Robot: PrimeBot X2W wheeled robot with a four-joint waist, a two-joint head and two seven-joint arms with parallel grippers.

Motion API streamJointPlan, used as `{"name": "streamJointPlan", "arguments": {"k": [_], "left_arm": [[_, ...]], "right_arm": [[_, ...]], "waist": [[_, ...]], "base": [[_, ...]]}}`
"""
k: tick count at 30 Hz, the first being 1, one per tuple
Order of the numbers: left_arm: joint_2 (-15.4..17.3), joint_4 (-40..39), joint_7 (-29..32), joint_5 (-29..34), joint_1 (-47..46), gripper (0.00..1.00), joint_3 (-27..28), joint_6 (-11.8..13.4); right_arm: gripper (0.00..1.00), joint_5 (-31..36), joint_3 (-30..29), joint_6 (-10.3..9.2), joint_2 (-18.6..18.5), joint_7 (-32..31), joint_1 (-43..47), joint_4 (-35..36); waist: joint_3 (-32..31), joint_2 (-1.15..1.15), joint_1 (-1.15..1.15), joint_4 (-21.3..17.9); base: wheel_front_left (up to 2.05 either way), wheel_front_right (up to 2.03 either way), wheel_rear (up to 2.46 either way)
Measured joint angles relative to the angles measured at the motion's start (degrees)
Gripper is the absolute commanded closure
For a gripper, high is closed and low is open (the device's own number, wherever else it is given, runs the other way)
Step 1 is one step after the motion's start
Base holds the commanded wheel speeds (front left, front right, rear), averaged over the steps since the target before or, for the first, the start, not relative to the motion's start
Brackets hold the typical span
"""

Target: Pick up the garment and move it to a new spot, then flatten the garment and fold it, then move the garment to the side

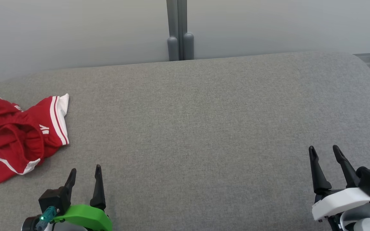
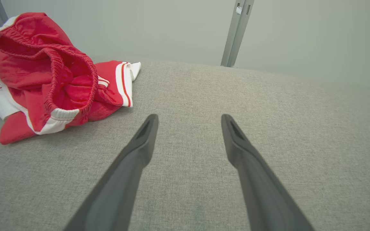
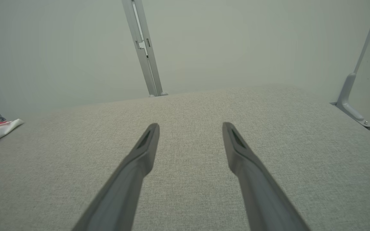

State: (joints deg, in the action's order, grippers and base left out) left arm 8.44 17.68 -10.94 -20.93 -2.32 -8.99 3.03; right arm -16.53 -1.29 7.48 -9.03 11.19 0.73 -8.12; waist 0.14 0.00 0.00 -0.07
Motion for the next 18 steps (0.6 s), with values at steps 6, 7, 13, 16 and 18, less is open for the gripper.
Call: {"name": "streamJointPlan", "arguments": {"k": [6,7,13,16,18], "left_arm": [[-0.6,0.3,-0.8,2.5,0.3,0.00,1.3,-0.3],[-0.8,0.4,-0.9,2.7,0.3,0.00,1.5,-0.5],[-1.8,1.0,-1.6,4.6,0.3,0.00,3.1,-1.5],[-2.1,1.0,-2.0,6.4,0.3,0.00,3.4,-1.9],[-2.2,1.1,-2.3,7.3,0.3,0.00,3.7,-2.0]], "right_arm": [[0.00,2.2,-0.2,0.00,0.1,0.6,0.2,-0.1],[0.00,2.6,-0.2,0.00,0.1,0.7,0.2,-0.1],[0.00,4.6,0.0,0.01,0.0,1.5,0.3,-0.3],[0.00,5.8,-0.2,0.01,0.0,1.8,0.4,-0.5],[0.00,6.2,-0.6,0.01,0.0,2.0,0.4,-0.7]], "waist": [[0.1,0.00,0.00,0.1],[0.1,0.00,0.00,0.2],[0.2,0.00,0.00,0.3],[0.3,0.00,0.00,0.3],[0.3,0.00,0.00,0.3]], "base": [[0.00,0.00,0.00],[0.00,0.00,0.00],[0.00,0.00,0.00],[0.00,0.00,0.00],[0.00,0.00,0.00]]}}
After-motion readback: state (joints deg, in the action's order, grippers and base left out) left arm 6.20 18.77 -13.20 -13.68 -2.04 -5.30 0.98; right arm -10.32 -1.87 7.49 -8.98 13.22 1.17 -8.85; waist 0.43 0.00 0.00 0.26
